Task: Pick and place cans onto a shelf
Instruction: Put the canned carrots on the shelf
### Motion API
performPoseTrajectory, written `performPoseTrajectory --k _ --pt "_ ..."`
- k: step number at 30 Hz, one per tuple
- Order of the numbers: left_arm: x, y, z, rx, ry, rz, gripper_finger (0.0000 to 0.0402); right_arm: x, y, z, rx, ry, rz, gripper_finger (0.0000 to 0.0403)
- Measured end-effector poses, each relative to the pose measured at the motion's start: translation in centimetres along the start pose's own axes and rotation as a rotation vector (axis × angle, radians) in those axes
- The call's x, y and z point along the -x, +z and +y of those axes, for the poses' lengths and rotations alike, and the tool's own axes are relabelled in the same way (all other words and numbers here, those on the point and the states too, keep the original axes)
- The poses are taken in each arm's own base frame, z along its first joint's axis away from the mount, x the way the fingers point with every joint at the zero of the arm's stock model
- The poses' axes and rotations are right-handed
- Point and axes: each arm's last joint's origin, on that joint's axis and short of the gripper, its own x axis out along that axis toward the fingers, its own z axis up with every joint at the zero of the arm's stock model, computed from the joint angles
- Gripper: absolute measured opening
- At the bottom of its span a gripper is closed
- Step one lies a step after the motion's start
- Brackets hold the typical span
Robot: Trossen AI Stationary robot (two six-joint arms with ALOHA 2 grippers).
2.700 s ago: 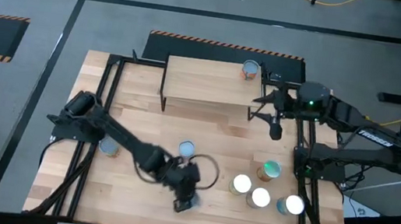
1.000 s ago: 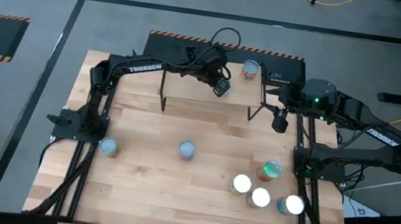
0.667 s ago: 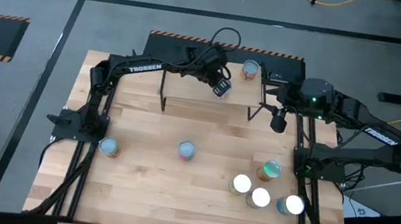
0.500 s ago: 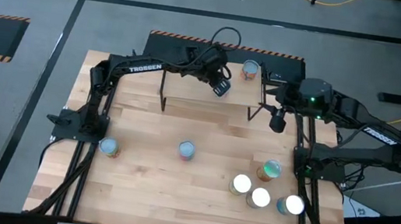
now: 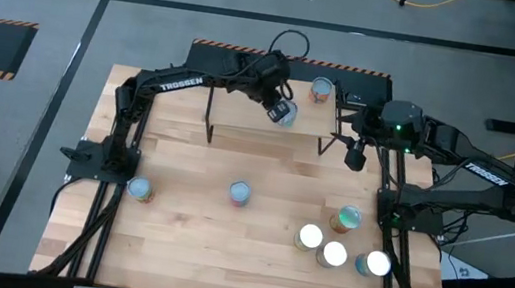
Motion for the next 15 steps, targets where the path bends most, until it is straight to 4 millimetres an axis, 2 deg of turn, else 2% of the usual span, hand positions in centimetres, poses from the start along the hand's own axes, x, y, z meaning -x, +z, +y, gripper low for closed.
performPoseTrajectory --k 6,11,15 --pt "0.6 -2.3 -0.6 -0.069 0.074 0.189 0.0072 0.0 0.0 0.0 0.0 0.0 0.0 0.0208" --pt "-0.3 -3.7 -1.9 -0.134 0.185 0.199 0.0072 0.0 0.0 0.0 0.0 0.0 0.0 0.0208" --pt "-1.7 -4.3 -2.4 -0.141 0.194 0.165 0.0072 0.0 0.0 0.0 0.0 0.0 0.0 0.0208"
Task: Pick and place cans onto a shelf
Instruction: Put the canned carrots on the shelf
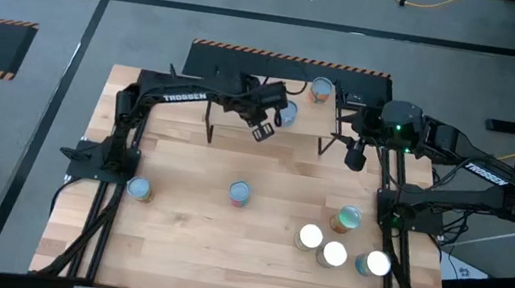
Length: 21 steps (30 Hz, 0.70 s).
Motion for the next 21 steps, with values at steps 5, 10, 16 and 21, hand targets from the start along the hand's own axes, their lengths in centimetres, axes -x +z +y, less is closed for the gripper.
performPoseTrajectory --k 5,10,16,21 --pt "-1.5 0.4 -0.4 0.035 -0.02 -0.079 0.0072 0.0 0.0 0.0 0.0 0.0 0.0 0.0208" --pt "-2.3 1.5 -0.5 0.089 -0.059 -0.19 0.0072 0.0 0.0 0.0 0.0 0.0 0.0 0.0208" --pt "-2.0 3.2 -0.7 0.144 -0.194 -0.343 0.0072 0.0 0.0 0.0 0.0 0.0 0.0 0.0208" --pt "-1.6 4.2 -0.8 0.126 -0.27 -0.436 0.0072 0.0 0.0 0.0 0.0 0.0 0.0 0.0208"
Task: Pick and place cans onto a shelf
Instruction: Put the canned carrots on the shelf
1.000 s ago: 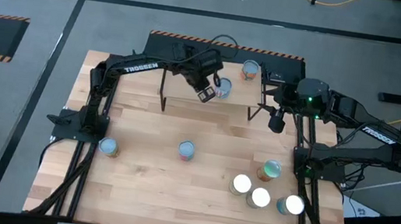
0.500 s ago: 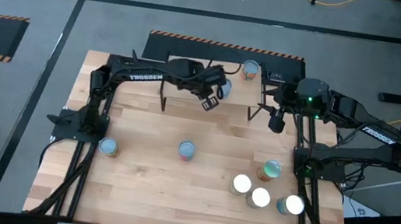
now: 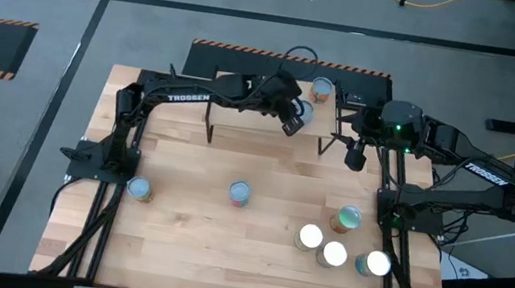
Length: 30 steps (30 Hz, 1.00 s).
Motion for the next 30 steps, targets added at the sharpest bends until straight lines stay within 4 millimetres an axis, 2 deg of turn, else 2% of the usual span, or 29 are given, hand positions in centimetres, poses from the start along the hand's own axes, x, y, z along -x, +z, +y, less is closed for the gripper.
performPoseTrajectory --k 6,11,15,22,26,30 --pt "0.4 0.6 -0.2 -0.07 -0.005 -0.022 0.0072 -0.1 0.1 0.0 0.0 0.0 -0.002 0.0208" --pt "1.8 1.7 -1.3 -0.15 -0.028 -0.055 0.0072 -0.5 0.6 -0.1 -0.006 -0.01 -0.047 0.0208" --pt "3.9 3.0 -2.5 -0.221 -0.043 -0.07 0.0072 -1.3 1.4 -0.2 -0.014 -0.021 -0.095 0.0208" --pt "8.5 4.1 -4.1 -0.318 0.064 -0.03 0.0072 -4.3 2.0 0.0 -0.012 -0.021 -0.083 0.0208" --pt "10.5 3.7 -4.9 -0.368 0.151 0.018 0.0072 -6.7 2.3 -0.3 -0.02 -0.035 -0.07 0.0208" --pt "11.7 2.7 -5.6 -0.415 0.217 0.076 0.0072 -9.1 2.1 -0.9 -0.034 -0.058 -0.047 0.0208"
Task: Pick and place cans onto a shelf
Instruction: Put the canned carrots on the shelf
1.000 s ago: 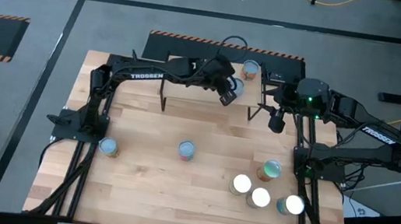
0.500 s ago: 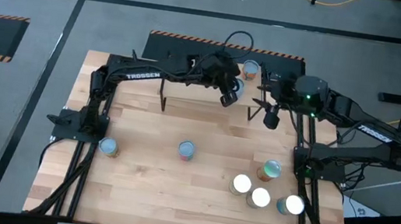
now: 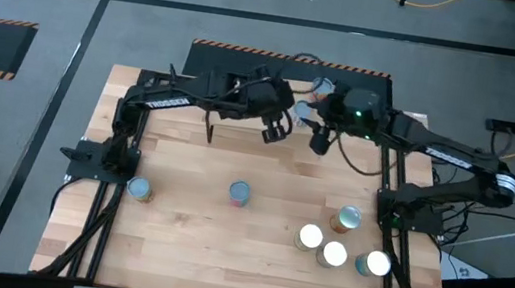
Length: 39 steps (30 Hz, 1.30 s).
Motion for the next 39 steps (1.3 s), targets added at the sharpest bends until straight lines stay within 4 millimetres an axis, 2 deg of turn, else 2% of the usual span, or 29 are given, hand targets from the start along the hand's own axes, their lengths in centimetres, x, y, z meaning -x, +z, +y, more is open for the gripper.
performPoseTrajectory --k 9,16,30,35,39 --pt "1.0 -0.9 -1.2 -0.06 0.05 0.058 0.0072 -4.2 -1.5 -1.2 -0.026 -0.037 0.1 0.0208" --pt "1.0 -0.9 -1.2 -0.035 0.055 0.058 0.0072 -5.6 -2.4 -2.0 -0.04 -0.053 0.155 0.0208" --pt "1.0 -0.9 -1.2 -0.035 0.054 0.058 0.0072 -5.2 -3.3 -3.1 -0.068 -0.072 0.229 0.0208" --pt "1.0 -0.9 -1.2 -0.034 0.053 0.058 0.0072 -4.4 -3.3 -3.1 -0.066 -0.075 0.238 0.0208" --pt "0.9 -0.9 -1.2 -0.034 0.053 0.058 0.0072 -3.3 -3.4 -3.3 -0.054 -0.149 0.28 0.0208"
